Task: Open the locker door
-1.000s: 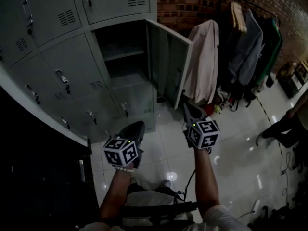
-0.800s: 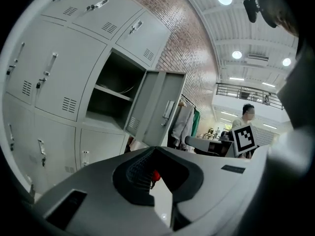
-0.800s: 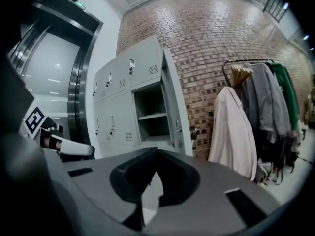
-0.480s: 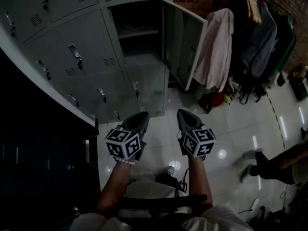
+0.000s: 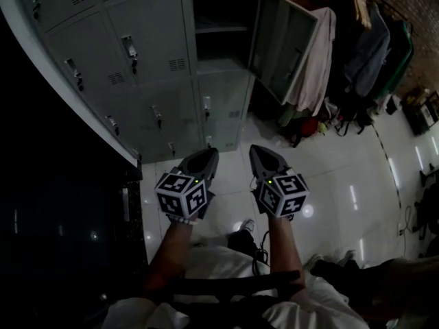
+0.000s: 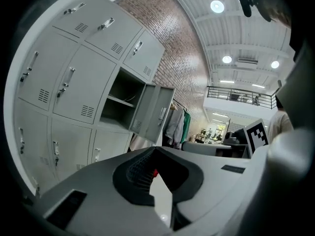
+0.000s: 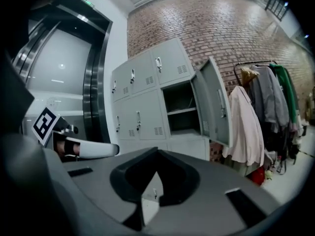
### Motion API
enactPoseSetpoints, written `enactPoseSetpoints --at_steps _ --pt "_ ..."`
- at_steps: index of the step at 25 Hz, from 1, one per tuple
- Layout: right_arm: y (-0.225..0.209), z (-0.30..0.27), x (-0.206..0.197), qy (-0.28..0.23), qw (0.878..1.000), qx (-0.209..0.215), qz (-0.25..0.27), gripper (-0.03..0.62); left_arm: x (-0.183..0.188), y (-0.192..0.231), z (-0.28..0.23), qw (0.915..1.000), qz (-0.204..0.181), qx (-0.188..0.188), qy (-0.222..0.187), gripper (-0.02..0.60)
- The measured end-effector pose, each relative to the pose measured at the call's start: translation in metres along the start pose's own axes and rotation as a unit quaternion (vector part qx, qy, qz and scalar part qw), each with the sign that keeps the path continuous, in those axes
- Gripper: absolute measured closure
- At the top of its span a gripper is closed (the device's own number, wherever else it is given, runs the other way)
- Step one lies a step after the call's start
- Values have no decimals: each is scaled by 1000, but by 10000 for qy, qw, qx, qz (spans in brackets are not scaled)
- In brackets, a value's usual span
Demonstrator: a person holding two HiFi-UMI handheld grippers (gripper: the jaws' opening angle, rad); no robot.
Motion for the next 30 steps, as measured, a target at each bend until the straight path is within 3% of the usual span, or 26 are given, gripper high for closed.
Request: enactPoseSetpoints --at_steps 6,15,30 --pt "55 18 -20 125 9997 -185 98 591 -12 12 45 9999 8 -134 -25 588" --pt "97 48 -41 161 9983 -550 -60 591 -27 9 83 9989 -25 -452 111 587" --pt "74 66 -4 -94 9996 -284 -20 591 -9 -28 78 9993 -107 -327 -109 588"
Point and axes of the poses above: the fingertips, and each gripper's own axes: z backward along the fingers, y to its left, x out of its top, the point moved 8 cm from there along z, backward along the fingers
